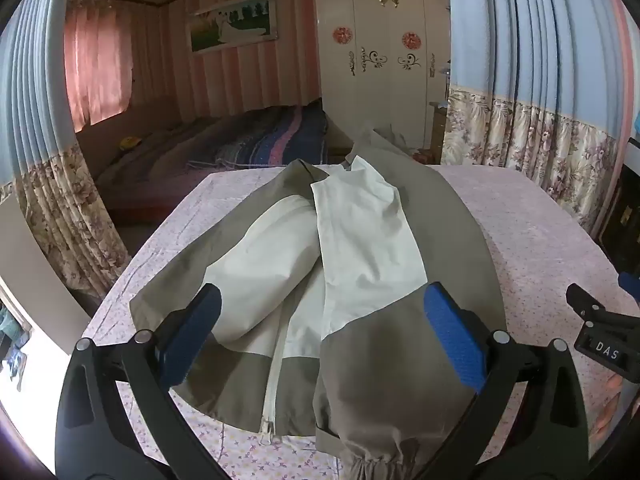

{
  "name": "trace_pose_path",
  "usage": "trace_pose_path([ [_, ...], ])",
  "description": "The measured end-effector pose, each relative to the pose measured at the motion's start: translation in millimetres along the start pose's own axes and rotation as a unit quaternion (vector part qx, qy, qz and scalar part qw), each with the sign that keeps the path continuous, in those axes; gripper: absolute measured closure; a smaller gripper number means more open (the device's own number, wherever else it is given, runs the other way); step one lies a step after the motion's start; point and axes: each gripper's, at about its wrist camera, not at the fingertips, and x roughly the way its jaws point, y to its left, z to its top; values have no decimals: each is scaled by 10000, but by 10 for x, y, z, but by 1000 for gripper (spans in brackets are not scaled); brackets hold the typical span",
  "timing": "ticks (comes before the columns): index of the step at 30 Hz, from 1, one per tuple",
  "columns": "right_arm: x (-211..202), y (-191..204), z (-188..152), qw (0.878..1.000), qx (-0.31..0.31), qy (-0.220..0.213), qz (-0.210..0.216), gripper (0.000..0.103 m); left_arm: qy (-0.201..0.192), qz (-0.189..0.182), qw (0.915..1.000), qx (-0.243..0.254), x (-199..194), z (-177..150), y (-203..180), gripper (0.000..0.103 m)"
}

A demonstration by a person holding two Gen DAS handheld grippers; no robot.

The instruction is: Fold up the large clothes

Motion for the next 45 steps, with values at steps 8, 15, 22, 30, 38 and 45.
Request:
trace_pose_path([
  [8, -19, -30, 24, 10000, 2, -73, -38, 2, 18, -14, 10000, 4, -3, -2, -1, 3],
  [15, -4, -61, 54, 9999, 42, -44, -97, 2, 42, -1, 10000, -15, 86, -72, 33, 3],
  [22, 8, -63, 43, 9999, 48, -37, -132, 2, 109, -22, 9999, -20, 90, -59, 34, 3],
  [30, 20, -72, 27, 9999, 38, -25, -137, 2, 115, -5, 9999, 12, 85, -49, -2, 3],
  [38, 36, -126, 12, 9999, 80, -40, -131, 2, 144, -38, 9999, 59, 87, -57, -27, 3],
  [45, 36, -113, 27, 9998, -28, -117, -164, 2, 157, -31, 9999, 56, 80, -37, -51, 3],
])
